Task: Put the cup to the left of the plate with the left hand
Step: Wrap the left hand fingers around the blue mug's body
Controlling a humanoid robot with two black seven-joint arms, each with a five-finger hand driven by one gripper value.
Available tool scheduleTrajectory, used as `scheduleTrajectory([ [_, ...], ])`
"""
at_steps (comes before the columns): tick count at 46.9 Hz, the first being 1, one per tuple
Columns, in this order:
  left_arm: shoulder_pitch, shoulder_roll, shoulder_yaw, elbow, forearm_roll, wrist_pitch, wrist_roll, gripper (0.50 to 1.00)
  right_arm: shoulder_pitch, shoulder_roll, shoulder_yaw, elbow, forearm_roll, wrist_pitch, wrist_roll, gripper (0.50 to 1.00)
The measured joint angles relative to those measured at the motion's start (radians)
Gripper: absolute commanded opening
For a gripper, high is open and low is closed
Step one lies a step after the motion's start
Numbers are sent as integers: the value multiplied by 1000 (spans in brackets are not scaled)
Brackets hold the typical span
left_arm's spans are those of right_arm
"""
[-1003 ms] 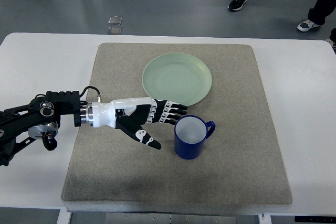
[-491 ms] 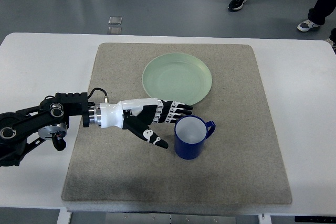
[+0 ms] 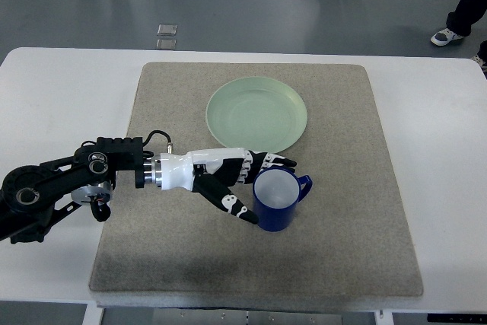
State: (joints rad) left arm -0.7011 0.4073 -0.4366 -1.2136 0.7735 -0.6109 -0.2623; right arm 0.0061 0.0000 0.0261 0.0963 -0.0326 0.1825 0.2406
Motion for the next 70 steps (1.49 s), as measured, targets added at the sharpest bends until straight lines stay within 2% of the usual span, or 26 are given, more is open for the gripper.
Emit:
scheduleTrajectory([
  [35, 3, -11, 9, 25, 1, 0, 2, 984, 0, 0, 0, 0, 0, 0, 0, 932],
  [45, 3, -16, 12, 25, 4, 0, 4, 943, 0, 0, 0, 0, 0, 0, 0, 932],
  [51, 3, -18, 12, 26, 9, 0, 4, 900, 0, 0, 0, 0, 0, 0, 0, 932],
  [56, 3, -19, 12, 33, 11, 0, 4, 891, 0, 0, 0, 0, 0, 0, 0, 932],
  [59, 3, -23, 12, 38, 13, 0, 4, 866, 0, 0, 0, 0, 0, 0, 0, 932],
  [70, 3, -37, 12, 66, 16, 0, 3, 834, 0, 0, 0, 0, 0, 0, 0, 932],
])
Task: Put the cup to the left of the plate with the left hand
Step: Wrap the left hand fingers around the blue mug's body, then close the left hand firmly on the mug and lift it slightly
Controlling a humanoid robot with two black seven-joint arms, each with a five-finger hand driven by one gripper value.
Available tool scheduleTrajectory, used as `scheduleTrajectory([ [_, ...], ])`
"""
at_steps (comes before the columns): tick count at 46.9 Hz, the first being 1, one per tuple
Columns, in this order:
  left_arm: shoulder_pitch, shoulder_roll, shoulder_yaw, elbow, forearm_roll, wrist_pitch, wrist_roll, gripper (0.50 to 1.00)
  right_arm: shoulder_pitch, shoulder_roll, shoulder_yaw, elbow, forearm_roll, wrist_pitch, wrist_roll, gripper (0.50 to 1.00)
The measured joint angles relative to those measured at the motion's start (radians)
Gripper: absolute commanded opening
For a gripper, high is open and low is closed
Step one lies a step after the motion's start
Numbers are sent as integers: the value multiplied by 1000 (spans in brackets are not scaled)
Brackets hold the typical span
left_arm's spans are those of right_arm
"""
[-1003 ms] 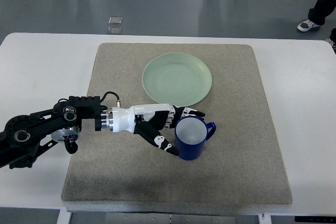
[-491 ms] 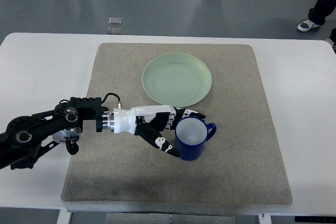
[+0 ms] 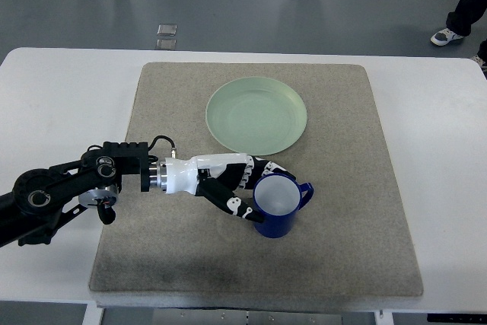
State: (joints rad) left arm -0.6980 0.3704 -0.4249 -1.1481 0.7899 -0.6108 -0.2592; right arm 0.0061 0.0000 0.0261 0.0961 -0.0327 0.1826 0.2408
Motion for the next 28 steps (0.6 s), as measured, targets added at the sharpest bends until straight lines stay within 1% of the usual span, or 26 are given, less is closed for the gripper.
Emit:
scheduleTrajectory([
  [10, 0, -4, 0, 10, 0, 0, 0, 829, 0, 0, 0, 0, 0, 0, 0, 932],
  [12, 0, -6, 0, 11, 0, 0, 0, 848, 0, 0, 0, 0, 0, 0, 0, 932],
  [15, 3, -12, -1, 14, 0, 0, -1, 863, 0, 0, 0, 0, 0, 0, 0, 932],
  [18, 10, -19, -2, 16, 0, 0, -1, 906, 0, 0, 0, 0, 0, 0, 0, 932],
  [22, 14, -25, -2, 16, 0, 0, -2, 917, 0, 0, 0, 0, 0, 0, 0, 932],
  [25, 14, -26, -2, 16, -1, 0, -2, 949, 0, 0, 0, 0, 0, 0, 0, 932],
  [27, 14, -27, -3, 16, -1, 0, -1, 1000, 0, 0, 0, 0, 0, 0, 0, 932],
  [28, 14, -29, -3, 16, -2, 0, -1, 1000, 0, 0, 0, 0, 0, 0, 0, 932],
])
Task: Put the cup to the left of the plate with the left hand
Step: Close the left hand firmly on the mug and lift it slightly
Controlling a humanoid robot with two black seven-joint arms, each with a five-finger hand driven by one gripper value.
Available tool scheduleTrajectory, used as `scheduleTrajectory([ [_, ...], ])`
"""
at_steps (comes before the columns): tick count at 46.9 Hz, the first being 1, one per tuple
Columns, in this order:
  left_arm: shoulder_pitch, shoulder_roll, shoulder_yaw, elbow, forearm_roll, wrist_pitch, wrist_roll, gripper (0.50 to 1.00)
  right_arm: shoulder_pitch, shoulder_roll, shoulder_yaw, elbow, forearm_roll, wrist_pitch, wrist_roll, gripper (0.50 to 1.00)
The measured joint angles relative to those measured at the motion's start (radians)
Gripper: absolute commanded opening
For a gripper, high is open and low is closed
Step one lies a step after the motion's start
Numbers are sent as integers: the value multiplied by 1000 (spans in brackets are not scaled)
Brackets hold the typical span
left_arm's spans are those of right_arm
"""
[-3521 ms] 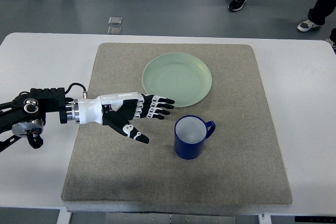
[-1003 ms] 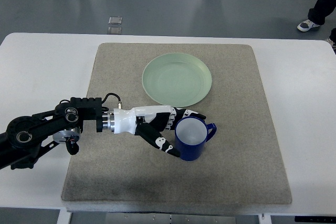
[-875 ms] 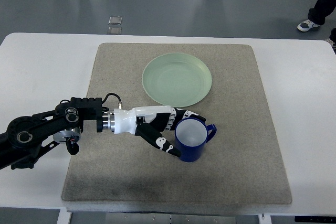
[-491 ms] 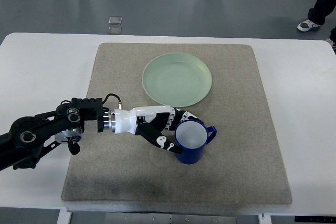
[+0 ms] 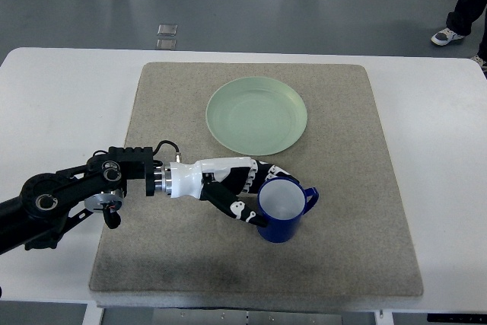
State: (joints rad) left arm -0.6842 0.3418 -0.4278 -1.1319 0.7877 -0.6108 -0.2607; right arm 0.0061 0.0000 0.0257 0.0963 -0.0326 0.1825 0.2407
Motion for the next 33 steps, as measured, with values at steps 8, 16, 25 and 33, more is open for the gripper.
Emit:
scheduleTrajectory([
  [8, 3, -1, -1, -4, -12, 0, 1, 1000, 0, 0, 0, 0, 0, 0, 0, 932],
  [16, 14, -7, -1, -8, -15, 0, 1, 1000, 0, 0, 0, 0, 0, 0, 0, 932],
  [25, 14, -25, 0, -8, -5, 0, 1, 999, 0, 0, 0, 0, 0, 0, 0, 932],
  [33, 14, -34, 1, -2, 2, 0, 3, 975, 0, 0, 0, -1, 0, 0, 0, 932],
])
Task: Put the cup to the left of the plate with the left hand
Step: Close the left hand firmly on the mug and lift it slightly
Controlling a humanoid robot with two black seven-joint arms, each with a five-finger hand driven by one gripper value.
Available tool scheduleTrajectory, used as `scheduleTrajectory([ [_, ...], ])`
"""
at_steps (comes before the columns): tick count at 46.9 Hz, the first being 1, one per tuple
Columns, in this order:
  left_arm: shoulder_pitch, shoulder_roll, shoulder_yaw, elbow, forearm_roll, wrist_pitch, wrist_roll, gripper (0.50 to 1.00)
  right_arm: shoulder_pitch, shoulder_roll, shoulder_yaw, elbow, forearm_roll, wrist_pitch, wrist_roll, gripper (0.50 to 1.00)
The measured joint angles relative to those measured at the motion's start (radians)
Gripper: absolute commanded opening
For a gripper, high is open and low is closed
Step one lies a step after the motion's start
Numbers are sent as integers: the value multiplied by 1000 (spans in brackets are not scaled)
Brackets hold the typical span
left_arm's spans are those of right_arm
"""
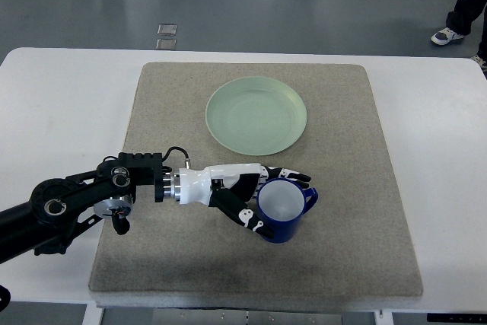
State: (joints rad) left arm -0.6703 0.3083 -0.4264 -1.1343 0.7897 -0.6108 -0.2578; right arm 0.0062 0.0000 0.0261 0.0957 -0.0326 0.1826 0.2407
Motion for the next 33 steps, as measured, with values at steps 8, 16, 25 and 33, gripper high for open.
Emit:
scheduleTrajectory([
  [8, 0, -17, 0, 7, 4, 0, 0, 896, 0, 0, 0, 0, 0, 0, 0, 932],
  [16, 0, -35, 0, 23, 32, 0, -2, 870, 0, 0, 0, 0, 0, 0, 0, 932],
  [25, 0, -42, 0, 31, 34, 0, -2, 819, 0, 0, 0, 1, 0, 0, 0, 932],
  [33, 0, -54, 0, 47, 35, 0, -2, 746, 0, 0, 0, 0, 0, 0, 0, 932],
])
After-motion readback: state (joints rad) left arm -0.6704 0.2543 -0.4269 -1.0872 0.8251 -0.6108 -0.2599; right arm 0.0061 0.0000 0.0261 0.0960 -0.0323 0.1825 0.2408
